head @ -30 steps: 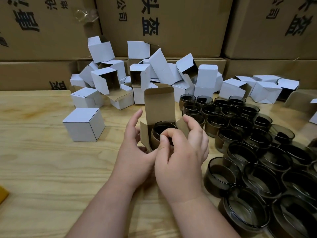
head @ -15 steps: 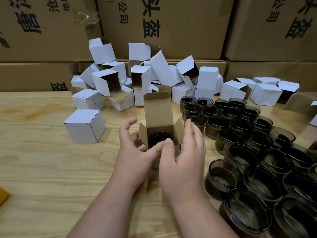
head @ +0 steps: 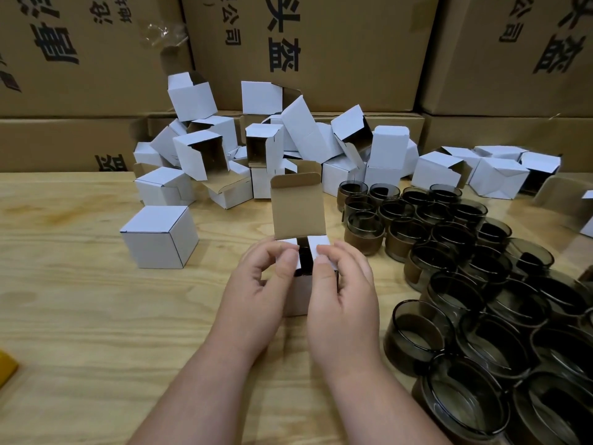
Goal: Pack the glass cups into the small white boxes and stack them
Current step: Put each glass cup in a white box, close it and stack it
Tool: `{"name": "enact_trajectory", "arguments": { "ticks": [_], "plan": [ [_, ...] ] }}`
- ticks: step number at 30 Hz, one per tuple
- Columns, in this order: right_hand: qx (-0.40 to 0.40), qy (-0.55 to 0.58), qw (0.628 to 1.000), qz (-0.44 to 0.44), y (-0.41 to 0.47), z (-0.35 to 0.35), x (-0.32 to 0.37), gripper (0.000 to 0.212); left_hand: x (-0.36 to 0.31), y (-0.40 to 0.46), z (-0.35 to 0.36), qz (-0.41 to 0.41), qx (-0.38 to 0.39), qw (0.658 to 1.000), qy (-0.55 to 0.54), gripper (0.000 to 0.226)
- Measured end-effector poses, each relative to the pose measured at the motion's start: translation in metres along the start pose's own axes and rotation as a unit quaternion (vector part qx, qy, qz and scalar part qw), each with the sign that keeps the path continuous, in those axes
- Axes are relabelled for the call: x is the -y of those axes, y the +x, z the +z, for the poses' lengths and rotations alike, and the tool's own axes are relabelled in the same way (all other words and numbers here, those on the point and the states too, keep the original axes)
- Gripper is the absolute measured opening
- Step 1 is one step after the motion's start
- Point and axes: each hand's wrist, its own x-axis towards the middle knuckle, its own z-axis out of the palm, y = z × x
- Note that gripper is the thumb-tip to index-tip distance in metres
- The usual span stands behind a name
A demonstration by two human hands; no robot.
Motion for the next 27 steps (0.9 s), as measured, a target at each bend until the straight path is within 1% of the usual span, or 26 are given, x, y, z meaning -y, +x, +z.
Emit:
{"name": "enact_trajectory", "arguments": {
  "ticks": [2,3,5,6,9,11,13,16,17,19,21,26,27],
  "plan": [
    [0.000,-0.008,1.000,0.010,0.002,0.000,0.000,0.036,0.000,0.001,0.000,-0.003,-0.010,1.000,0.000,0.021],
    [-0.002,-0.013,1.000,0.013,0.003,0.000,0.000,0.031,0.001,0.001,0.000,-0.009,-0.012,1.000,-0.001,0.021],
    [-0.004,-0.023,1.000,0.014,0.004,0.000,-0.001,0.030,0.001,0.002,0.002,-0.020,-0.012,1.000,-0.017,0.022],
    [-0.002,-0.027,1.000,0.015,0.004,0.000,-0.001,0.027,0.000,0.002,0.003,-0.019,-0.015,0.999,-0.028,0.027],
    [0.005,-0.034,0.999,0.017,0.003,0.000,0.001,0.020,-0.004,0.002,0.003,0.023,-0.042,0.998,-0.033,0.057],
    [0.005,-0.033,0.999,0.020,0.002,0.000,0.003,0.019,-0.006,0.003,0.004,0.046,-0.054,0.997,-0.027,0.066],
    [0.002,-0.023,0.999,0.033,0.002,0.000,0.003,0.017,-0.006,0.002,0.004,0.052,-0.055,0.997,-0.024,0.059],
    [-0.003,-0.005,0.998,0.055,0.003,0.000,0.001,0.008,-0.005,0.000,0.003,0.031,-0.043,0.998,-0.034,0.036],
    [-0.004,-0.001,0.998,0.057,0.002,0.000,0.000,0.007,-0.006,-0.002,0.002,0.029,-0.032,0.998,-0.035,0.036],
    [-0.008,0.003,0.998,0.057,0.003,-0.001,-0.001,0.005,-0.007,-0.004,0.001,0.038,-0.016,0.998,-0.037,0.041],
    [-0.010,0.007,0.998,0.058,0.003,-0.001,-0.001,0.003,-0.009,-0.004,0.001,0.048,-0.023,0.998,-0.040,0.041],
    [-0.023,0.028,0.998,0.060,0.005,0.000,-0.002,0.002,-0.010,-0.003,0.002,0.051,-0.053,0.996,-0.052,0.030],
    [-0.027,0.040,0.997,0.061,0.005,0.000,-0.002,0.005,-0.010,-0.004,0.003,0.057,-0.057,0.996,-0.049,0.025]
  ]
}}
